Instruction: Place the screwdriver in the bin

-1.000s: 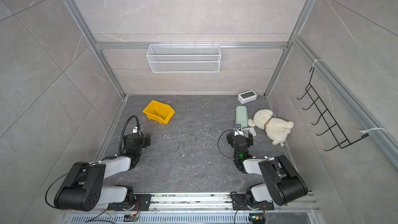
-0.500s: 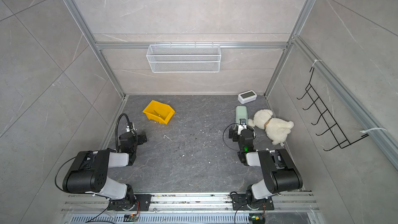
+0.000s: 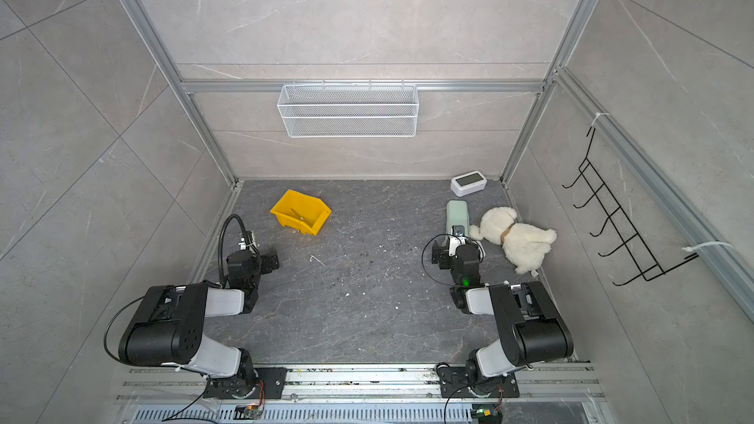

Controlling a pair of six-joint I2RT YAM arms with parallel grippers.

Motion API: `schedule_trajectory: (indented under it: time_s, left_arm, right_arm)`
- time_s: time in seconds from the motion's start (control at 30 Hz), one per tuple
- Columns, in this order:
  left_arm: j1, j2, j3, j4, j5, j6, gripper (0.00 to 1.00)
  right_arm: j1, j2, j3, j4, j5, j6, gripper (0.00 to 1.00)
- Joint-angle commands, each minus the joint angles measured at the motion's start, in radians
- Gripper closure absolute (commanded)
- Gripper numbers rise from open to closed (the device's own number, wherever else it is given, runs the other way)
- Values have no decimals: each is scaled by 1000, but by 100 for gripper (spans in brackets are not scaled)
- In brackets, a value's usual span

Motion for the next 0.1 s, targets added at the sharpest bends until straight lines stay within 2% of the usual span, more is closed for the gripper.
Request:
schedule_trajectory:
  time_s: [0.0, 0.07]
  left_arm:
    - [6, -11, 16, 40, 4, -8, 0]
    - [5, -12, 18, 39, 4, -10, 0]
  right_arm:
    - [-2, 5, 17, -13, -7, 15, 1]
    - [-3, 3, 16, -13, -7, 14, 1]
